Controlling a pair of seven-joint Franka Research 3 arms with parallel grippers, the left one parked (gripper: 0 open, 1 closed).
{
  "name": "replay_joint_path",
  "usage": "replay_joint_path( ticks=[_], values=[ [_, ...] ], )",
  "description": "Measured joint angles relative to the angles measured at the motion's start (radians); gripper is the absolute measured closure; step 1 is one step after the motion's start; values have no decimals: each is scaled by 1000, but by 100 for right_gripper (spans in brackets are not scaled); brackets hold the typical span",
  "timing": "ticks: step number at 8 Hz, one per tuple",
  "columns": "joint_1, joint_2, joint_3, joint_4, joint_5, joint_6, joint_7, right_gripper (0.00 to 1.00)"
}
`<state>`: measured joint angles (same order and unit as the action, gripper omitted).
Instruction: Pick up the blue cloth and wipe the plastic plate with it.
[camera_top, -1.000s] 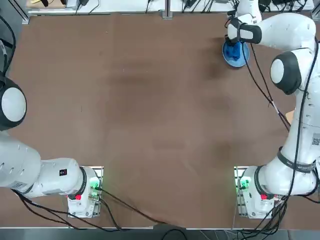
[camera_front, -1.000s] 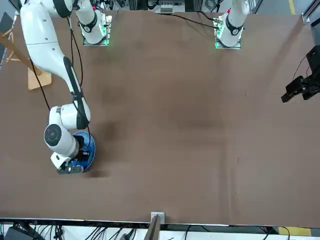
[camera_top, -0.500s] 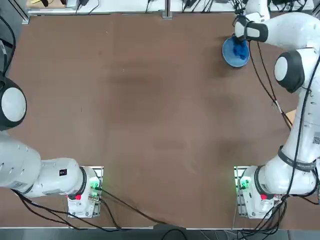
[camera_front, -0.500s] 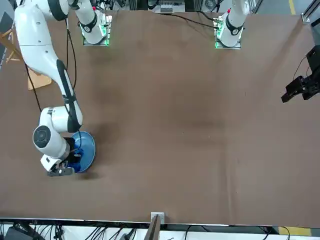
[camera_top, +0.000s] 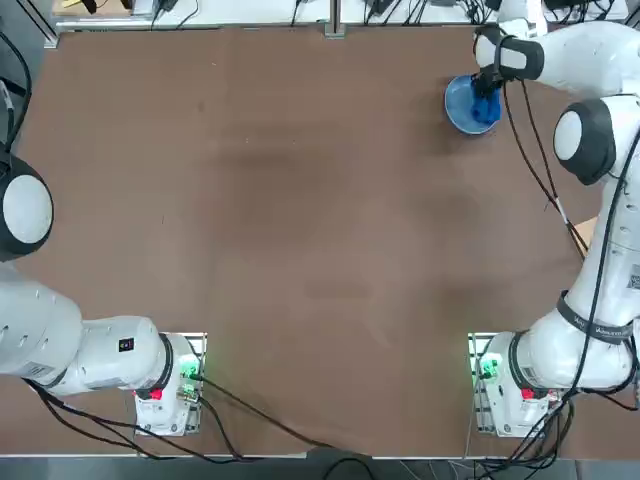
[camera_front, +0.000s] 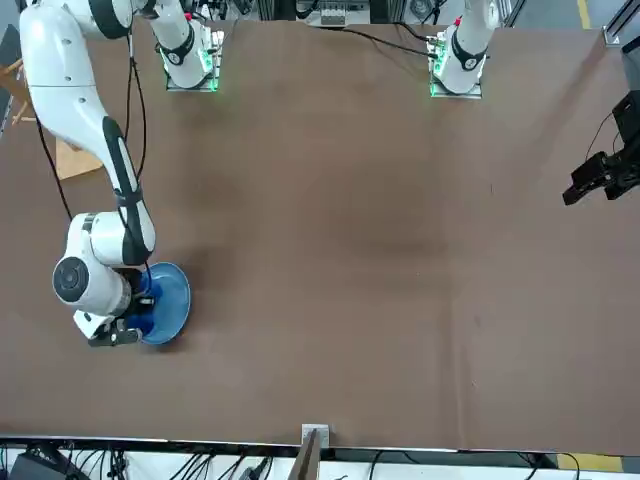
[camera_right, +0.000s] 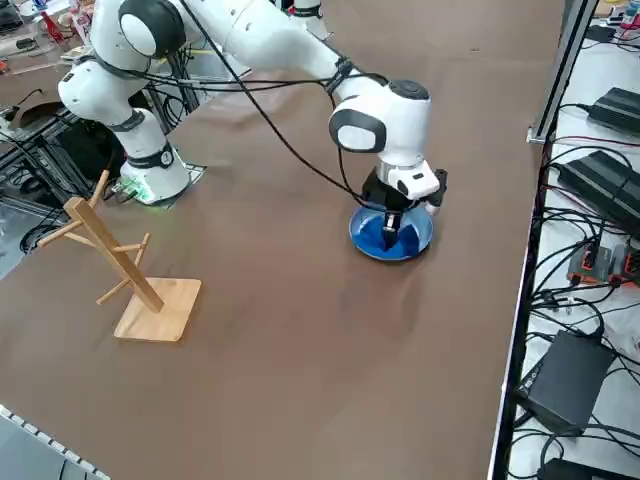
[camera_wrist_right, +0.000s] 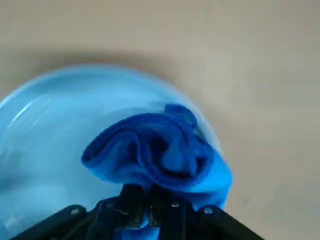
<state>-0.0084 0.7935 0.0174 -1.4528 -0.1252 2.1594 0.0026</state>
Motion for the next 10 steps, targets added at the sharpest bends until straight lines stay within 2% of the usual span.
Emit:
replay_joint_path(
  ticks=[2, 5, 10],
  values=[
    [42, -8, 6, -1, 51, -74, 26, 94],
    [100, -7, 8, 1, 57, -71, 118, 94],
    [86, 26, 3, 21, 58, 138, 102, 94]
  ],
)
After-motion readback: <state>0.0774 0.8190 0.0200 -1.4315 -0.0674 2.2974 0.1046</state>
